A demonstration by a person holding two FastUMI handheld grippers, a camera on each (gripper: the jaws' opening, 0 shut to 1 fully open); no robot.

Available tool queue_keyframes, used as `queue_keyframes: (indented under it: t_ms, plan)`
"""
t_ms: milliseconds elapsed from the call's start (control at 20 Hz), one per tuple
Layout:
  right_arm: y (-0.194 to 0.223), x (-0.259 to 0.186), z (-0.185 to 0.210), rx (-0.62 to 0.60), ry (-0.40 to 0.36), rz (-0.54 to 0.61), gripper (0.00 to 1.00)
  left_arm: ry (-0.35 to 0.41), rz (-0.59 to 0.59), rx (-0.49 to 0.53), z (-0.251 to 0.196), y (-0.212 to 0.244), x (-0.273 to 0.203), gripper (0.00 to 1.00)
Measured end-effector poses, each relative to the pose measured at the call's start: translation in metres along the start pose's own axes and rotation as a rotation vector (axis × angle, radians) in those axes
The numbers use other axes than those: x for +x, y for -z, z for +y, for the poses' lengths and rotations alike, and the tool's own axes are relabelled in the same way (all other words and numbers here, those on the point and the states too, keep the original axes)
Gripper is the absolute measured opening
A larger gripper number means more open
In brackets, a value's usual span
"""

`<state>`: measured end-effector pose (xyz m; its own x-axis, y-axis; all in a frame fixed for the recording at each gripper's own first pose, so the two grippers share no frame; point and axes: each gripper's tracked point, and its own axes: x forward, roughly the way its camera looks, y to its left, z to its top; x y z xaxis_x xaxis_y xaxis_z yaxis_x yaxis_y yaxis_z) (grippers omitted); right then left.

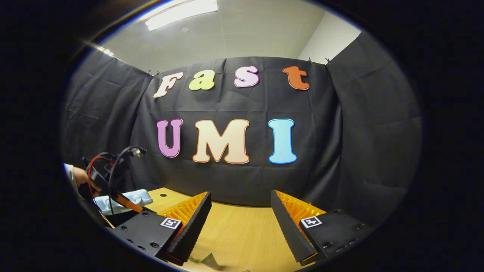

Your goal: First open the suitcase, pack the skin care products into it, and then close the suitcase.

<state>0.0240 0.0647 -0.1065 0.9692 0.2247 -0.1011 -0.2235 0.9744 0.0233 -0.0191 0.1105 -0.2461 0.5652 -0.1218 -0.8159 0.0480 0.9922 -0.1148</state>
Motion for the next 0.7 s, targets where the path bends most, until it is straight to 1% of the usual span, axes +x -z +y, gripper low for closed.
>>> queue_keyframes:
  t_ms: [100, 150, 250, 300, 350, 400, 450, 500, 550, 600, 700]
  plan:
    - [-0.003, 0.003, 0.013, -0.004, 0.042, -0.007, 1.00, 0.040, -0.039, -0.011, 0.024, -0.016, -0.023, 0.00]
    - [-0.002, 0.004, 0.022, -0.002, 0.059, -0.003, 0.98, 0.055, -0.056, -0.012, 0.038, -0.023, -0.036, 0.00]
    - [-0.003, 0.006, 0.043, -0.011, 0.080, -0.011, 0.99, 0.060, -0.097, 0.012, 0.071, -0.038, -0.053, 0.00]
    - [-0.001, 0.007, 0.054, -0.019, 0.087, -0.004, 1.00, 0.049, -0.110, 0.032, 0.090, -0.041, -0.059, 0.00]
    - [0.002, 0.007, 0.066, -0.025, 0.092, 0.000, 0.98, 0.041, -0.129, 0.055, 0.108, -0.049, -0.063, 0.00]
    - [0.001, 0.007, 0.076, -0.028, 0.100, -0.007, 1.00, 0.027, -0.148, 0.064, 0.126, -0.055, -0.069, 0.00]
    - [0.000, 0.006, 0.086, -0.030, 0.107, -0.014, 0.99, 0.013, -0.164, 0.071, 0.145, -0.061, -0.075, 0.00]
    - [0.001, 0.006, 0.095, -0.030, 0.114, -0.017, 0.99, 0.001, -0.175, 0.072, 0.164, -0.067, -0.079, 0.00]
    - [0.002, 0.007, 0.102, -0.029, 0.123, -0.018, 1.00, -0.011, -0.192, 0.065, 0.183, -0.072, -0.084, 0.00]
    - [0.004, 0.008, 0.108, -0.029, 0.134, -0.017, 0.98, -0.027, -0.198, 0.056, 0.206, -0.074, -0.086, 0.00]
    - [0.007, 0.010, 0.121, -0.023, 0.150, -0.011, 0.98, -0.068, -0.211, 0.040, 0.251, -0.076, -0.087, 0.00]
